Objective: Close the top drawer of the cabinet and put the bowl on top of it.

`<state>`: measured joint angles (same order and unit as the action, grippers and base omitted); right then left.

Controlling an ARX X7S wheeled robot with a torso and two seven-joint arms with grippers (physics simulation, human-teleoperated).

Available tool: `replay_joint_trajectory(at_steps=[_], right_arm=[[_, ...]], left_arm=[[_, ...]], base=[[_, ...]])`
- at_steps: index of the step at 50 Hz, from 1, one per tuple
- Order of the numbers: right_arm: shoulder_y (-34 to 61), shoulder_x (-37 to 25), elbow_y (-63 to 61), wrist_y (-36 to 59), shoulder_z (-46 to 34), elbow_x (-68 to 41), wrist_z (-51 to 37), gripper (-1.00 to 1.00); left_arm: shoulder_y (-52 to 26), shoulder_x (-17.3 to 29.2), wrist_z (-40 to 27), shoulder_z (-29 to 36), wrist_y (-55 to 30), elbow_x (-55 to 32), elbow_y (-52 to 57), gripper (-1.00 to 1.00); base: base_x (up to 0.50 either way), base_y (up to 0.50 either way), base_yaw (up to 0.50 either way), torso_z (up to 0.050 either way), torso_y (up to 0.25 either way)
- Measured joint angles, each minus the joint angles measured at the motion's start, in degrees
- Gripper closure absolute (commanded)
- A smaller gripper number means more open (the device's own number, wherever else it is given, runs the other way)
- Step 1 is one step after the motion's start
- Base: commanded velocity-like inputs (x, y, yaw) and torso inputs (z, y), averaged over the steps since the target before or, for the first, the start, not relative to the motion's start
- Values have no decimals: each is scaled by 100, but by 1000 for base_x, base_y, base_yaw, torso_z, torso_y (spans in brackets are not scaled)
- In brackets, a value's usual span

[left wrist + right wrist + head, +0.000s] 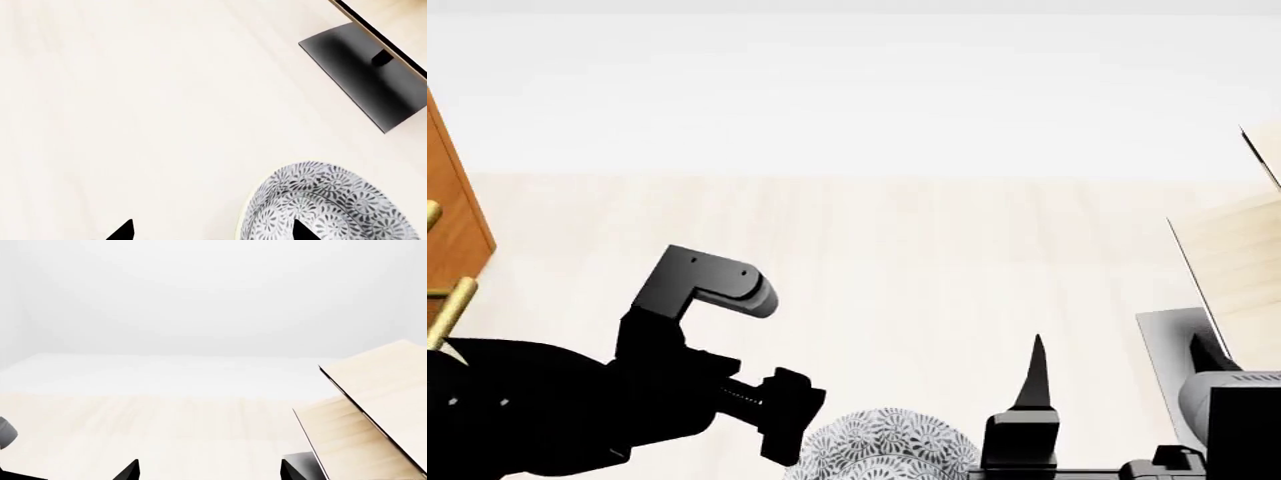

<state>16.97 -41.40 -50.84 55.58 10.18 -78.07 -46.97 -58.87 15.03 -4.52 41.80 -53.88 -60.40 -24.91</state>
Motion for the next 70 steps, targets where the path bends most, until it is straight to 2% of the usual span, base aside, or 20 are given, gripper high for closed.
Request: replay_joint_trajectory(at_steps=[14, 42, 70], right_arm=[[-56, -27, 9, -44, 22, 40, -13, -100], [-278, -25, 73, -180, 33, 303, 175, -100], [-360, -2, 106, -270, -60, 462, 275, -100]], left_arm=[[131, -49, 328, 184, 220, 130, -104, -100], [101, -439, 944, 463, 698, 439, -1052, -100], [141, -649, 1258, 712, 993, 675, -1612, -100]], base=[[0, 0, 0, 0, 0], [0, 0, 0, 0, 0], [0, 0, 0, 0, 0]])
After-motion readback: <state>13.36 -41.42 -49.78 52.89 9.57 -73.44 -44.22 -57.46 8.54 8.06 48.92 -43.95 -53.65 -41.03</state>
